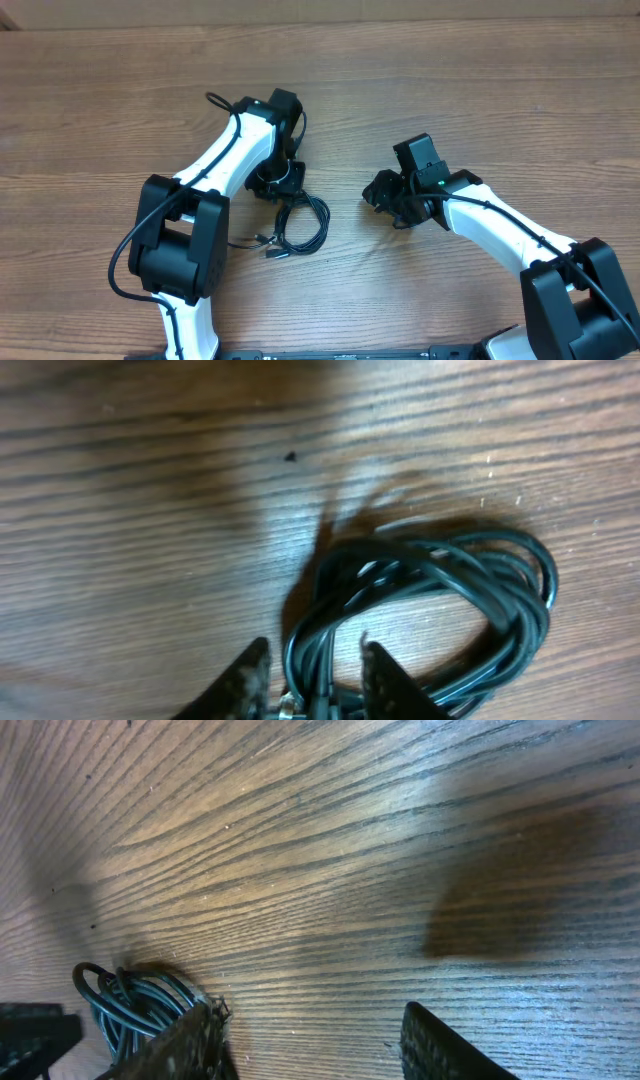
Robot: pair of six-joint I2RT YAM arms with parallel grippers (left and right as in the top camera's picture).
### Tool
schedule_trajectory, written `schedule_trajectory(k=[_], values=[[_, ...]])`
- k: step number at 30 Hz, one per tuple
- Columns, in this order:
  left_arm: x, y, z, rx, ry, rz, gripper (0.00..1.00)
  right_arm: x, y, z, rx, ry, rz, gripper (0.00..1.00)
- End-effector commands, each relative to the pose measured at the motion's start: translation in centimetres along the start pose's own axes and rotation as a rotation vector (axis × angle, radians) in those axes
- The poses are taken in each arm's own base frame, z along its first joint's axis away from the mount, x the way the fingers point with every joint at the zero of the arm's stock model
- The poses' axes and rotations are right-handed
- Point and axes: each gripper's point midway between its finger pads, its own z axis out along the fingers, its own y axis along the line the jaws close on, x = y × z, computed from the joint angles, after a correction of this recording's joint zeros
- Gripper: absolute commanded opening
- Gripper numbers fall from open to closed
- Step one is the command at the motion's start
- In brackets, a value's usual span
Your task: Untangle cables
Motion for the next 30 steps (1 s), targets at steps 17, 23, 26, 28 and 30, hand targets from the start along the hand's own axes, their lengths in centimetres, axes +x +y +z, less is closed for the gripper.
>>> schedule_trajectory(k=[17, 23, 26, 28, 30], values=[[1.9, -0.1, 4.5, 0.05, 0.025, 0.029, 0.17, -0.1, -0.1, 0.2, 0.007, -0.006, -0.004, 0.55], [1.8, -2.5, 3.8, 0.192, 0.031, 0.065, 0.14, -0.1, 0.0, 0.2, 0.006, -0.006, -0.004, 0.56], [1.6, -2.9, 2.7, 0.203, 0.039, 0.065, 0.28, -0.1, 0.0, 0.2, 0.007, -0.006, -0.004, 0.6], [1.4, -3.0, 2.0, 0.202, 0.039, 0.065, 0.39, -0.1, -0.1, 0.2, 0.007, -0.006, -0.004, 0.6], [1.2, -3.1, 1.4, 0.202, 0.034, 0.066, 0.48, -0.1, -0.1, 0.2, 0.007, -0.006, -0.004, 0.6]])
